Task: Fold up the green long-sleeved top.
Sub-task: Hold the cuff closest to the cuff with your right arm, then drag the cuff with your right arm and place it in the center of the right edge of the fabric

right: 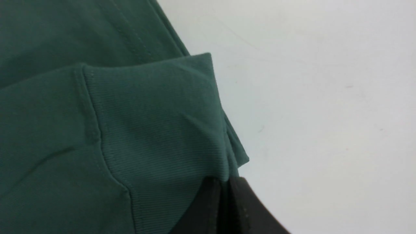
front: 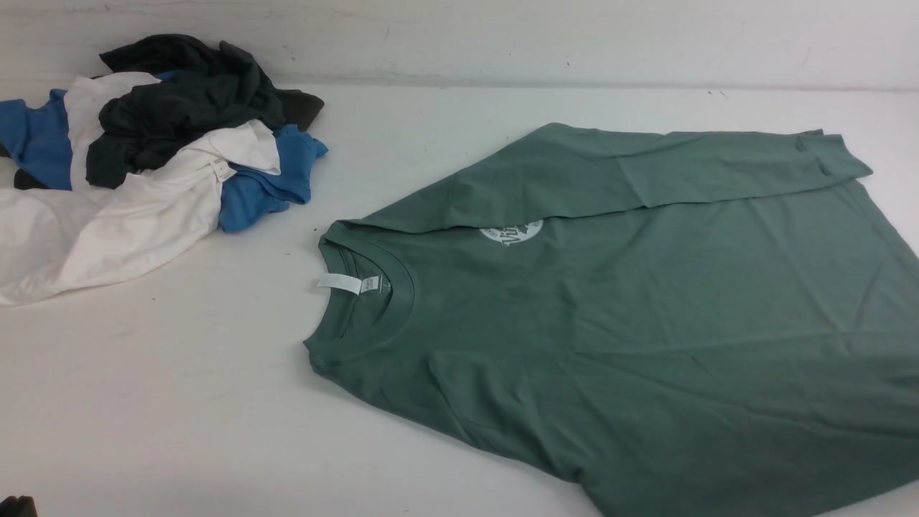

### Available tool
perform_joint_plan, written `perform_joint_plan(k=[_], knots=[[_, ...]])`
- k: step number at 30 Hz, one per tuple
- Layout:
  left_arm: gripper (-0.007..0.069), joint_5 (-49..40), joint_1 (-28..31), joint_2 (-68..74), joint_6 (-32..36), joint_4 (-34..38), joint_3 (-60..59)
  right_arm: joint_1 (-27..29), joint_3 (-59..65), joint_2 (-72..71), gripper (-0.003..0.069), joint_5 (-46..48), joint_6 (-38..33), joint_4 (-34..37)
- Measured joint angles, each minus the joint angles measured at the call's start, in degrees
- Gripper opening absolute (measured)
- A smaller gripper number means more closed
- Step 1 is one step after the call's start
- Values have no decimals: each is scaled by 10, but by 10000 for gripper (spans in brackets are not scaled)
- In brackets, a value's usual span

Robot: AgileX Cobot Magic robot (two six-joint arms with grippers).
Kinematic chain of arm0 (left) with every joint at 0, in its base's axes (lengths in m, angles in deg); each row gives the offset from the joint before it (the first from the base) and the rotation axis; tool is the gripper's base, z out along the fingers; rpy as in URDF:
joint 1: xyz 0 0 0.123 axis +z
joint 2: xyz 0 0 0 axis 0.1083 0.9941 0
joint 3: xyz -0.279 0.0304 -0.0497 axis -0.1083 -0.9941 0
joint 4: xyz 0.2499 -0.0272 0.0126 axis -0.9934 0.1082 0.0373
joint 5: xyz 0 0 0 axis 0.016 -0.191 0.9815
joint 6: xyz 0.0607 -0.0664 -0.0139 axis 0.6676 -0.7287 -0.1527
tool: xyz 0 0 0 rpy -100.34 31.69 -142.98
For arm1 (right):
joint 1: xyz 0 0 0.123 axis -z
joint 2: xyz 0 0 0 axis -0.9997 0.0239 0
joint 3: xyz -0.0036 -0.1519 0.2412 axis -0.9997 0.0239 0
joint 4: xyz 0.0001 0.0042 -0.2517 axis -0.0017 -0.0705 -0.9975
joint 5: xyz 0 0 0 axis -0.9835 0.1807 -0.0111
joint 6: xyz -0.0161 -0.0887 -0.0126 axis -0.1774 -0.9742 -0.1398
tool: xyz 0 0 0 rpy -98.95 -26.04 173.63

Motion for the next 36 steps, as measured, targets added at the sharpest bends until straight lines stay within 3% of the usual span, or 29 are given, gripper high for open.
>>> perform_joint_plan(k=[10, 14, 18, 24, 30, 32, 36], knots=[[-4, 0, 0, 0, 0, 0, 0, -101, -127, -67, 8, -52, -27, -1], [-4, 0, 0, 0, 0, 0, 0, -160, -195, -65, 8, -134, -42, 1], [-4, 0, 0, 0, 0, 0, 0, -175, -211, -42, 8, -197, -44, -2], [-4, 0, 0, 0, 0, 0, 0, -173, -211, 50, 13, -211, -27, -19], [-4, 0, 0, 0, 0, 0, 0, -173, -217, 176, 115, -249, 41, -61], [-4, 0, 0, 0, 0, 0, 0, -173, -236, 212, 232, -250, 92, -90], [-4, 0, 0, 0, 0, 0, 0, -173, -267, 222, 351, -251, 163, -113]])
